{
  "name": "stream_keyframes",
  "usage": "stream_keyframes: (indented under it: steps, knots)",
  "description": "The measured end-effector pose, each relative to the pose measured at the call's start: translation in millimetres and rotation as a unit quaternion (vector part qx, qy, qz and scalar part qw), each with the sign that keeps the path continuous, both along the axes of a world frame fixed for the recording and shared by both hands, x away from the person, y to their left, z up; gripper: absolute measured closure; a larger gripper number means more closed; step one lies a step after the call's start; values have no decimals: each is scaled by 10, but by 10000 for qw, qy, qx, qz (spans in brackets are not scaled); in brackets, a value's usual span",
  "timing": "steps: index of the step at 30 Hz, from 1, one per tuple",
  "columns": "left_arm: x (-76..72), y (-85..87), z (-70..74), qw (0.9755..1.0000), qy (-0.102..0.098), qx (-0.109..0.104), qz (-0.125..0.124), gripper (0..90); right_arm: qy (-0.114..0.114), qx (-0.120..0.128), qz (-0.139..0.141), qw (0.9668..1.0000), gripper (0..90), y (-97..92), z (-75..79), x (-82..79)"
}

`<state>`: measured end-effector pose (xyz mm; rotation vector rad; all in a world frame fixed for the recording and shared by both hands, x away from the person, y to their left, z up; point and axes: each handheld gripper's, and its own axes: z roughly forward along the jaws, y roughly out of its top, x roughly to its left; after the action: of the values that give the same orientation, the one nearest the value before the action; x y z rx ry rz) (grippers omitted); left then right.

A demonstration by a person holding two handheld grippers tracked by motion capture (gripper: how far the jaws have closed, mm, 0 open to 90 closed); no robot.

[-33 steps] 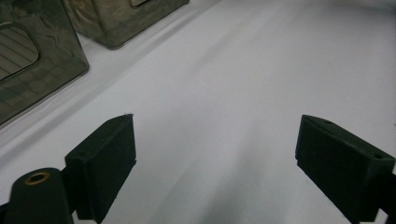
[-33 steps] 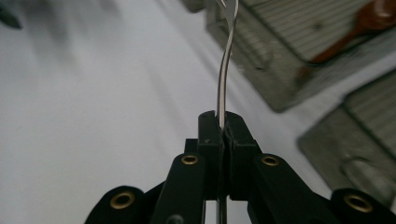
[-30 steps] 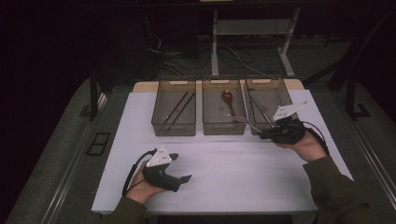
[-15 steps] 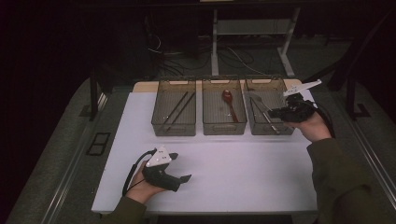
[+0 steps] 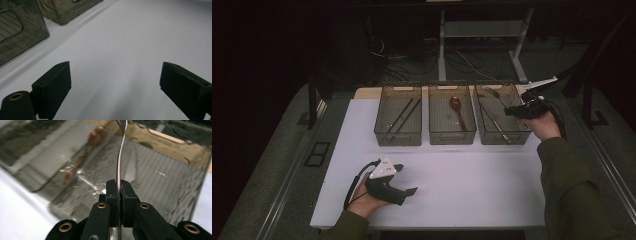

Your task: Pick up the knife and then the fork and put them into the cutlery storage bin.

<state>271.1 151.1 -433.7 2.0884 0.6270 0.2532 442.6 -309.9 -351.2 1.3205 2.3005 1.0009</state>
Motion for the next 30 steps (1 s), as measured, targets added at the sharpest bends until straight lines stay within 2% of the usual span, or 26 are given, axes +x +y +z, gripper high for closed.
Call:
stream_keyframes:
  steps: [6,12,14,17,21,24,30]
  knots:
    - [4,-11,-13,10000,27,0,-3,96,185,-75,-408,9990,866,-53,-152,150]
    - [2,-26,-17,10000,35,40,-62,96,374,-141,-563,9976,863,-62,-291,243]
    - [3,-23,-19,10000,41,46,-71,96,355,-231,-570,9975,858,-55,-332,255]
    - [3,-19,-17,10000,41,40,-71,96,287,-166,-623,9975,745,-37,-334,247]
    - [-1,-21,-12,10000,32,31,-67,96,211,-213,-596,9978,613,-10,-302,224]
    - [1,-20,-13,10000,33,45,-70,96,144,-97,-613,9980,528,-13,-267,199]
    - [7,-12,-13,10000,48,17,-32,96,2,338,-550,9979,411,-75,-214,140]
